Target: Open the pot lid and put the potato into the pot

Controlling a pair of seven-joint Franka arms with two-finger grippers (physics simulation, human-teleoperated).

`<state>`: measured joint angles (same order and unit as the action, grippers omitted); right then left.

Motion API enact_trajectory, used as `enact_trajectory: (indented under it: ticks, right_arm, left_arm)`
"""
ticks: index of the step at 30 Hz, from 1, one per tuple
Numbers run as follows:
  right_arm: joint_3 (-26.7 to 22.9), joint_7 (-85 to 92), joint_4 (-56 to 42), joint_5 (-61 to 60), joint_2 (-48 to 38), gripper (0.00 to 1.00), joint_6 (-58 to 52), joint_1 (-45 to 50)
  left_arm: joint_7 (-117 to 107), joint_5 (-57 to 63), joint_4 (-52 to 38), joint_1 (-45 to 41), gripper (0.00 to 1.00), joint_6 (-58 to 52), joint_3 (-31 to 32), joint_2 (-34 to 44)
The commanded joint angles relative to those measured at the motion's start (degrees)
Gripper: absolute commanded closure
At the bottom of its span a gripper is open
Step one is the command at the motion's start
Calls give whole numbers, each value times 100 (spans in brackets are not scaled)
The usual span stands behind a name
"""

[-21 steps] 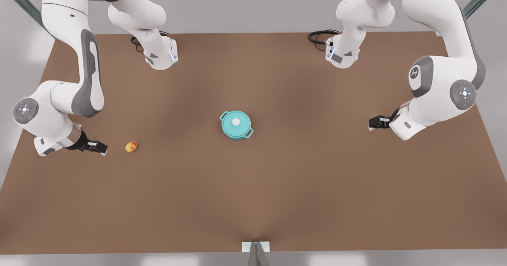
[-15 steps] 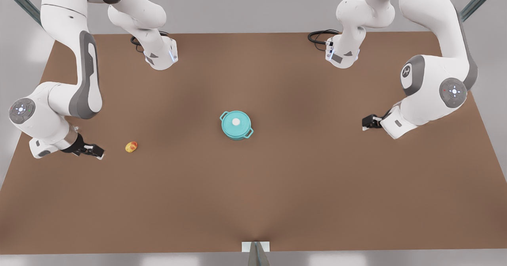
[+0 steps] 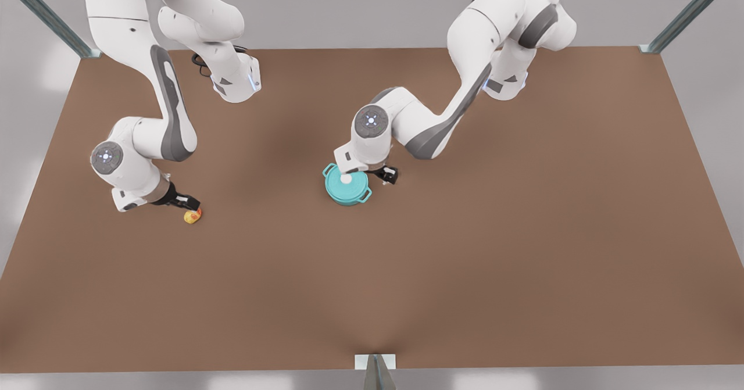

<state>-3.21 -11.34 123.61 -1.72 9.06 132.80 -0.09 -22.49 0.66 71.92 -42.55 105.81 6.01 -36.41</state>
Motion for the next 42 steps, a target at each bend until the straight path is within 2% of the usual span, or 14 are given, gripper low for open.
enact_trajectory:
  ticks: [1, 9, 12, 16, 25, 41, 42]
  right_arm:
    - [-4, -1327, 49, -21, 139, 0, 897, -53]
    - [-40, -1335, 260, -21, 658, 0, 1495, -79]
    - [-48, -1318, 269, 5, 869, 0, 1486, -79]
    - [-66, -1309, 251, 49, 1071, 0, 1416, -79]
    - [-215, -1327, 137, 664, 1449, 0, 1152, -70]
    - [-268, -1335, 128, 805, 1721, 0, 1380, -79]
    - [-268, -1344, 128, 796, 1722, 0, 1389, -79]
  left_arm:
    - [-4254, 66, -2, -157, 0, 924, 5, -121]
    - [-4509, 321, 103, -597, 0, 1618, -3, -569]
    - [-4606, 646, 42, -658, 0, 2119, -12, -894]
    - [-4615, 848, 77, -772, 0, 2155, -12, -1087]
    - [-4632, 963, 112, -817, 0, 2155, -12, -1158]
    - [-4668, 1332, 525, -922, 0, 2321, -30, -1184]
    - [-4668, 1332, 525, -922, 4, 2313, -30, -1167]
